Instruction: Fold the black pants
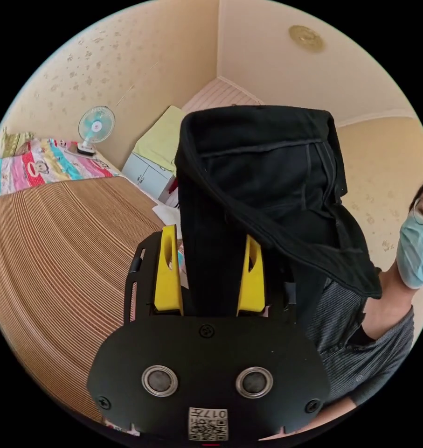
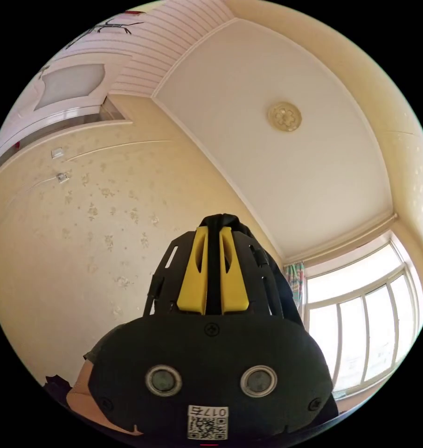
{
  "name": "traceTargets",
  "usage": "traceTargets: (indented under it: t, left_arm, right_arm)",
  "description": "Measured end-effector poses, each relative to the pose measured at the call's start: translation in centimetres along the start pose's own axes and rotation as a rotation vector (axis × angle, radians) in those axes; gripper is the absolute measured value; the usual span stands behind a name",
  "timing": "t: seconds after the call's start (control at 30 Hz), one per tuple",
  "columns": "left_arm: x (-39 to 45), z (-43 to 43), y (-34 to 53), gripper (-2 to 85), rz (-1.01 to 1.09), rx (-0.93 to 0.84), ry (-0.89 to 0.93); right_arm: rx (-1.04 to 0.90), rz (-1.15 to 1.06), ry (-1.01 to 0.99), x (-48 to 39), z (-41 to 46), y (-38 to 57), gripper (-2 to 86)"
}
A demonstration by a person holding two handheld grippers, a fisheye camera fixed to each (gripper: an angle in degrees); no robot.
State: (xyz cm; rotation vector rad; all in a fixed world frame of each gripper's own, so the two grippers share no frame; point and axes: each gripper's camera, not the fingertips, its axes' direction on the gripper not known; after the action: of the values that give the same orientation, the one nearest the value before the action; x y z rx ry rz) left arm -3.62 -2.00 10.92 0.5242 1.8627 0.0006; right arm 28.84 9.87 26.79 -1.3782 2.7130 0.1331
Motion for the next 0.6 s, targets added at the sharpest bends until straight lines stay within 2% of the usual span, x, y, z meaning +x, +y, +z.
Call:
traceTargets:
  t: [0.07, 0.13, 0.2, 0.27, 0.33, 0.4, 0.43, 0.47, 0.5, 0.53, 0.57, 0.6]
  left_arm:
    - [-1.3, -2.1, -0.3, 20.0, 0.083, 0.025, 0.031]
    - [-3.3, -2.8, -0.5, 19.5, 0.123, 0.013, 0.221]
    - [-5.0, -2.3, -0.2, 17.3, 0.157, 0.02, 0.51]
    - [-6.0, -2.1, 0.5, 15.9, 0.157, 0.063, 0.665]
    - [-6.7, -3.1, 1.5, 13.0, 0.132, 0.151, 0.778]
    - [-5.9, -8.8, 4.0, 5.2, 0.15, 0.423, 0.848]
    - [-5.3, -10.8, 4.6, 4.6, 0.174, 0.494, 0.861]
    - [-3.1, -14.7, 5.2, 3.5, 0.221, 0.542, 0.79]
    - [-0.2, -18.5, 5.4, 3.2, 0.23, 0.535, 0.6]
    - [1.3, -20.1, 5.4, 3.0, 0.225, 0.523, 0.49]
    - [4.1, -22.8, 5.0, 2.7, 0.219, 0.489, 0.288]
    - [6.7, -24.4, 4.3, 2.3, 0.211, 0.45, 0.103]
  right_arm:
    - [0.07, -0.045, -0.033, 0.5, -1.4, 2.4, 1.2]
    - [0.095, -0.075, -0.056, 1.1, -2.3, 3.8, 1.2]
    - [0.113, -0.078, -0.058, 2.2, -3.4, 4.8, 1.2]
    - [0.14, -0.054, -0.055, 4.4, -5.5, 5.4, 1.2]
    - [0.141, -0.025, -0.016, 5.9, -7.6, 5.2, 1.2]
    - [0.138, 0.02, 0.117, 5.8, -9.7, 4.6, 1.3]
    - [0.116, 0.014, 0.27, 4.2, -10.3, 3.9, 1.3]
    - [0.025, -0.01, 0.466, 2.0, -9.7, 2.4, 1.3]
    - [-0.05, -0.029, 0.581, 0.9, -8.7, 1.6, 1.3]
    - [-0.235, -0.072, 0.836, -0.7, -6.0, 0.0, 1.4]
    - [-0.411, -0.085, 1.085, -1.2, -3.2, -0.7, 1.5]
    - [-0.489, -0.089, 1.214, -1.0, -1.9, -0.8, 1.5]
